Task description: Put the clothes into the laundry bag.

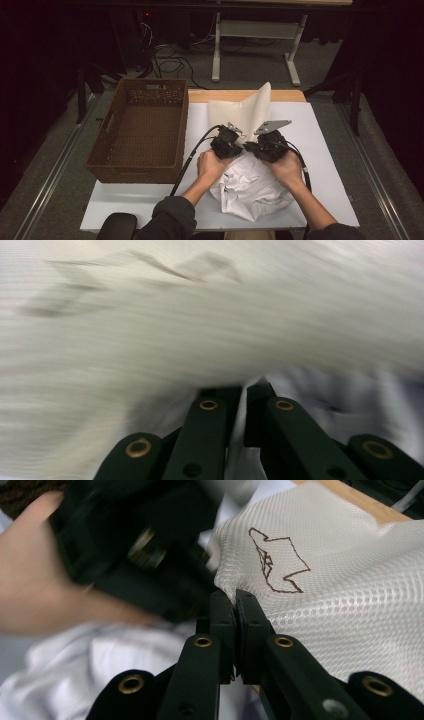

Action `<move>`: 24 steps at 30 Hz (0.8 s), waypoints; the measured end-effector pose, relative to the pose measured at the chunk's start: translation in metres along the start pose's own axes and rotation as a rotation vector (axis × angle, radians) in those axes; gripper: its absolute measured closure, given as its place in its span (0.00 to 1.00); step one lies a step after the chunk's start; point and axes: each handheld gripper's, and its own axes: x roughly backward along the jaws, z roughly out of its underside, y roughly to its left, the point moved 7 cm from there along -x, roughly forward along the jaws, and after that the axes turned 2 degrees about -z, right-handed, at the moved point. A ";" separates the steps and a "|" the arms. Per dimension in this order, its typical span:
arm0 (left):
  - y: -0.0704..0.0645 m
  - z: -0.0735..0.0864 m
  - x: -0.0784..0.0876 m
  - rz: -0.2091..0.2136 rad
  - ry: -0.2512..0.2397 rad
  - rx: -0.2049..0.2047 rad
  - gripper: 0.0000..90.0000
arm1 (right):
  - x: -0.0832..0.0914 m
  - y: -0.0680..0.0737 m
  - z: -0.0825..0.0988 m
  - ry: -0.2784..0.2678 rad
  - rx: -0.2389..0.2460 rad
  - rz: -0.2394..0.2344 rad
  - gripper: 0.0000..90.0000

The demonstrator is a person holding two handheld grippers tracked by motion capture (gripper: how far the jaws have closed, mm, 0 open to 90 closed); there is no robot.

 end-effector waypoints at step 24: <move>0.022 0.009 0.035 -0.021 0.046 -0.013 0.59 | 0.000 -0.019 0.011 0.027 -0.062 0.058 0.99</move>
